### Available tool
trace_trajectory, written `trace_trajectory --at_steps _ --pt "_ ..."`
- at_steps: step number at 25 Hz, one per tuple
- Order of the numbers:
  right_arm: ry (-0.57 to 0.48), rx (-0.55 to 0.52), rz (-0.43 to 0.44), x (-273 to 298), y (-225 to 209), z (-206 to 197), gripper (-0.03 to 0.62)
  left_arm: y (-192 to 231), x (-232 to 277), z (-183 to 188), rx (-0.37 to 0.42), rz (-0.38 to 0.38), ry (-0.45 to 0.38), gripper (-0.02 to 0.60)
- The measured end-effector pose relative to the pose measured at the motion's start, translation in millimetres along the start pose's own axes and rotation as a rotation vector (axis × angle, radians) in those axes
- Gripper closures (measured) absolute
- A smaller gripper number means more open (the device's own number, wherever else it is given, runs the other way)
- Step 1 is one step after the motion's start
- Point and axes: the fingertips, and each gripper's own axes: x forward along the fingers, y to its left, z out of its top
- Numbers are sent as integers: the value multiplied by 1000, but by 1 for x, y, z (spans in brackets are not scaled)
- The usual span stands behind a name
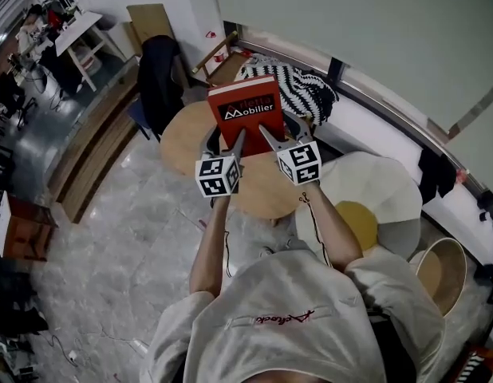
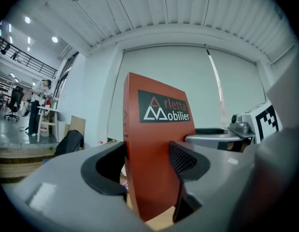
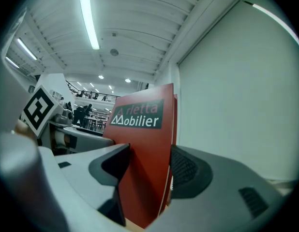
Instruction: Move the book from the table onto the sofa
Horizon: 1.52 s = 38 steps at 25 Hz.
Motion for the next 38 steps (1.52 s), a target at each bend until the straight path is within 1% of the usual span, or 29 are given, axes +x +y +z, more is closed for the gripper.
trace_trajectory --at_steps 4,10,15,21,27,38 --pt "11 0 -67 -22 -31 -6 329 -32 23 -3 4 -69 7 293" --pt "27 -7 -189 -64 -80 -14 329 -89 57 -6 14 -192 18 293" --pt "48 -8 -299 -114 -131 -20 329 -155 88 -9 19 -306 34 293" --pt "68 2 -429 -195 -185 -26 329 -251 108 -12 32 -433 50 293" --pt "70 8 -538 -276 -219 -29 327 -338 108 -16 50 -536 58 293" --pt "94 31 -725 -434 -251 -46 329 -495 80 -41 76 -720 93 291"
